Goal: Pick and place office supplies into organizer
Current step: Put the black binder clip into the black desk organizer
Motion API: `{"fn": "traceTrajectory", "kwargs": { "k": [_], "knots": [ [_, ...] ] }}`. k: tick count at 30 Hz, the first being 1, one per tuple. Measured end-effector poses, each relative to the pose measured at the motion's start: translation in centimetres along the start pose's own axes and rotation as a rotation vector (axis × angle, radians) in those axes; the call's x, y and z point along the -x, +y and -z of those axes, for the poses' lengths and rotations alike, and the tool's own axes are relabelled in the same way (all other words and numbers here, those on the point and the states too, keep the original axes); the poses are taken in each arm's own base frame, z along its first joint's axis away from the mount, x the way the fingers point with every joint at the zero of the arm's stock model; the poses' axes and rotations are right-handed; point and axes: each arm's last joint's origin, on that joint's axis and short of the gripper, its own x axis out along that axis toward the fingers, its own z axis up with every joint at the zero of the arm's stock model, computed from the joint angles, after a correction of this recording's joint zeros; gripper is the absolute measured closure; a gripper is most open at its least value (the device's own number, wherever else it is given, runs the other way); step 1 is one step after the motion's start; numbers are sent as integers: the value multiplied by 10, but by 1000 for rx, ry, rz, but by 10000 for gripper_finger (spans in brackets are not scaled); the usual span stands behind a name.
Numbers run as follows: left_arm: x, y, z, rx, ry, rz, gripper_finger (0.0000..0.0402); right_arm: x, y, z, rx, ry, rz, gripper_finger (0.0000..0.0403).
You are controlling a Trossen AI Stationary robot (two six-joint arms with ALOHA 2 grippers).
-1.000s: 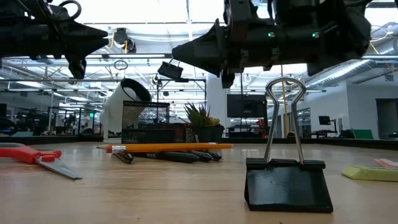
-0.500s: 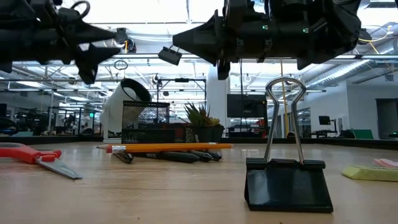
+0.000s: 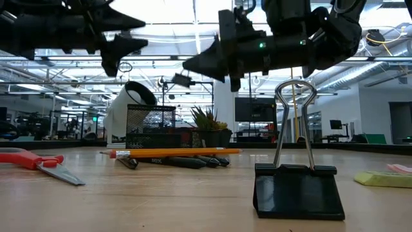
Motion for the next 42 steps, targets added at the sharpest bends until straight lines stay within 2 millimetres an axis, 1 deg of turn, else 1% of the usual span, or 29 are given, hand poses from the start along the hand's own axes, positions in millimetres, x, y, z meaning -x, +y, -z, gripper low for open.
{"fn": "traceTrajectory", "kwargs": {
  "k": [5, 10, 14, 18, 24, 27, 30, 34, 39, 42],
  "knots": [
    [8, -5, -15, 7, -84, 33, 215, -7, -1, -1, 26, 57, 69, 394],
    [15, -8, -26, 7, -140, 55, 215, -23, 5, -10, 76, 101, 80, 394],
    [18, -10, -30, 8, -159, 87, 215, -38, 9, -11, 91, 89, 77, 394],
    [24, -12, -37, 12, -201, 105, 215, -54, 8, -5, 93, 97, 87, 394],
    [33, -16, -48, -17, -262, 159, 215, -75, -1, 9, 116, 176, 128, 394],
    [36, -17, -49, -22, -254, 196, 215, -80, -3, 21, 154, 199, 180, 394],
    [36, -17, -49, -18, -247, 204, 215, -81, -6, 27, 195, 203, 250, 394],
    [36, -16, -46, -18, -219, 190, 215, -82, -11, 35, 203, 228, 265, 394],
    [35, -16, -46, -17, -218, 186, 215, -82, -12, 33, 206, 224, 260, 392],
    [35, -16, -46, -17, -219, 184, 215, -83, -10, 32, 228, 214, 227, 371]
  ]
}}
